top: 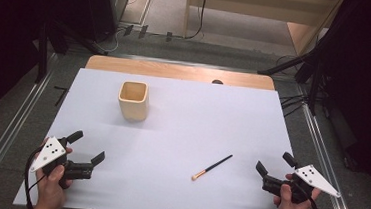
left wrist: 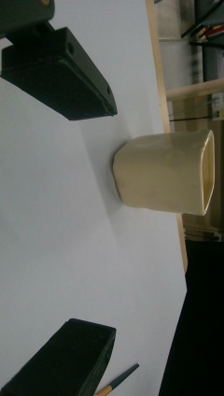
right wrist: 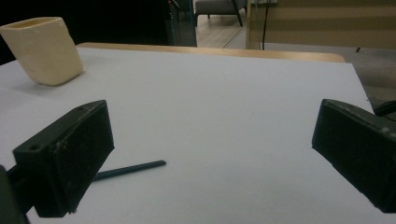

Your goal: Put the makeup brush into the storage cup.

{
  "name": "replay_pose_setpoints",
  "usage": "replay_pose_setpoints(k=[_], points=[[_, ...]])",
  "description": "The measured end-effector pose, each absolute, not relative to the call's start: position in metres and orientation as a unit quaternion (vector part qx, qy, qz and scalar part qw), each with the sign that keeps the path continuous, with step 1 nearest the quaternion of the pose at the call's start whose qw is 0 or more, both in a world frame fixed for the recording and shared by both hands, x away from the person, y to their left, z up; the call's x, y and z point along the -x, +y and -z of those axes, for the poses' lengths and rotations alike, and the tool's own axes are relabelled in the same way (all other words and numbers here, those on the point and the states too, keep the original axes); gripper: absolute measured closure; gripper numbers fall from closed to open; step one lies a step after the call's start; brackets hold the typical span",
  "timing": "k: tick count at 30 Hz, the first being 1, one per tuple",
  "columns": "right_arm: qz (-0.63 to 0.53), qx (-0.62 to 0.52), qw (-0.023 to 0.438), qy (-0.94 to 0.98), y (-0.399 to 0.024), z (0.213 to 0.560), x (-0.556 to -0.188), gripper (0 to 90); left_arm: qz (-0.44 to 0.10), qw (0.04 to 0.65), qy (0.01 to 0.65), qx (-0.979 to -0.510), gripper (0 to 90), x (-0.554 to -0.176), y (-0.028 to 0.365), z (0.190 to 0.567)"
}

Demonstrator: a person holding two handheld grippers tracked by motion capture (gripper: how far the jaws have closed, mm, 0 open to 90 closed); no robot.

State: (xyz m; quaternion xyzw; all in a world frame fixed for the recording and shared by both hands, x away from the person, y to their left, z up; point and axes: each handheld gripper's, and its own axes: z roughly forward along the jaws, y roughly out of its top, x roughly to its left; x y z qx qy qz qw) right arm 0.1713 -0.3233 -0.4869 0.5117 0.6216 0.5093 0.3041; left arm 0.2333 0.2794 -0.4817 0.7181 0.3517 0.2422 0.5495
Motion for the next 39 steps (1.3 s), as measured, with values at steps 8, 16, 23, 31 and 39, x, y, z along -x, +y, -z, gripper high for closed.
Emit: replay_pose_setpoints(k=[8,16,23,31,39], points=[[-0.507,-0.509,0.308,0.624,-0.321,0.485,-0.168,0.0,-0.246,0.547,0.345,-0.722,0.0,-0.234,0.276,0.481],[-0.502,-0.504,0.306,0.632,-0.316,0.484,-0.168,0.0,-0.244,0.546,0.344,-0.724,0.0,-0.235,0.275,0.482],[-0.504,-0.498,0.3,0.638,-0.31,0.48,-0.17,0.0,-0.246,0.545,0.344,-0.724,0.0,-0.236,0.275,0.482],[-0.511,-0.499,0.29,0.637,-0.304,0.472,-0.174,0.0,-0.243,0.544,0.342,-0.726,0.0,-0.235,0.273,0.482],[-0.503,-0.495,0.286,0.648,-0.297,0.465,-0.181,0.0,-0.247,0.543,0.338,-0.727,0.0,-0.233,0.271,0.48]])
